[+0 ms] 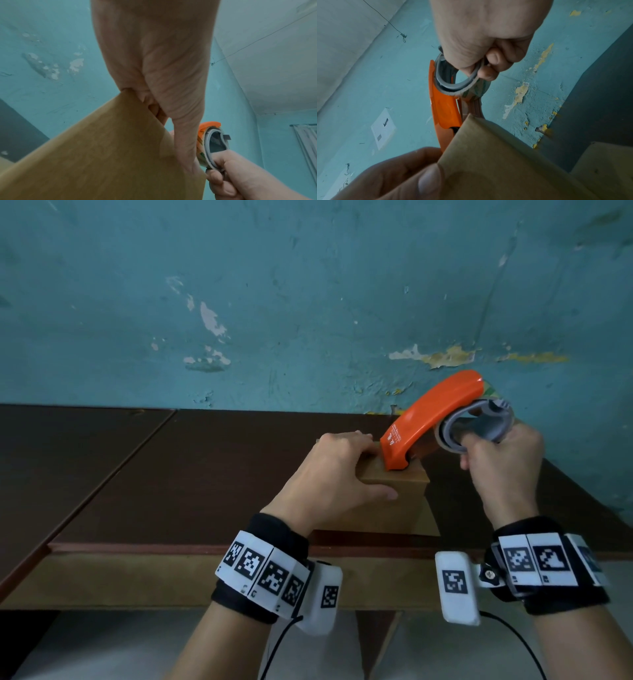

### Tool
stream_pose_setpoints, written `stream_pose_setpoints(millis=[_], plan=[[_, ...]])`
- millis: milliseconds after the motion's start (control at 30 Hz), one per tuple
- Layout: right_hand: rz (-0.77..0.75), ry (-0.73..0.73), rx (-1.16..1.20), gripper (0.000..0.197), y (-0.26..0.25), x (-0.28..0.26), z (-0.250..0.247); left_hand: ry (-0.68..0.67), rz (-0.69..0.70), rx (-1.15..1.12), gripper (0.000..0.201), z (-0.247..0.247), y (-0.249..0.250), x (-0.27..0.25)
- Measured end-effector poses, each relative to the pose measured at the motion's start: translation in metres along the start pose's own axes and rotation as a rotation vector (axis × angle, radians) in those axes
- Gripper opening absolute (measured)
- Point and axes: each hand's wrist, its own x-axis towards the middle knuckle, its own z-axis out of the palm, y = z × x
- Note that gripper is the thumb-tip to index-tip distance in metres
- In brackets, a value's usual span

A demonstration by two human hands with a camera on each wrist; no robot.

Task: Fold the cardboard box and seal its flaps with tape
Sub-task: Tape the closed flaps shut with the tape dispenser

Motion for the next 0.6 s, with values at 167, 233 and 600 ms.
stream_pose_setpoints(millis=[167, 233, 600], plan=[[0.003, -0.016, -0.003, 0.012, -0.001, 0.0, 0.0, -0.084, 0.014, 0.185, 0.097, 0.003, 0.001, 0.003], [0.009, -0.022, 0.0, 0.015, -0.001, 0.0, 0.0, -0.089, 0.035, 0.232, 0.094, 0.004, 0.0, 0.005], [0.517, -0.208, 0.687, 0.022, -0.018, -0.007, 0.022, -0.139, 0.1, 0.584, 0.079, 0.02, 0.008, 0.0]])
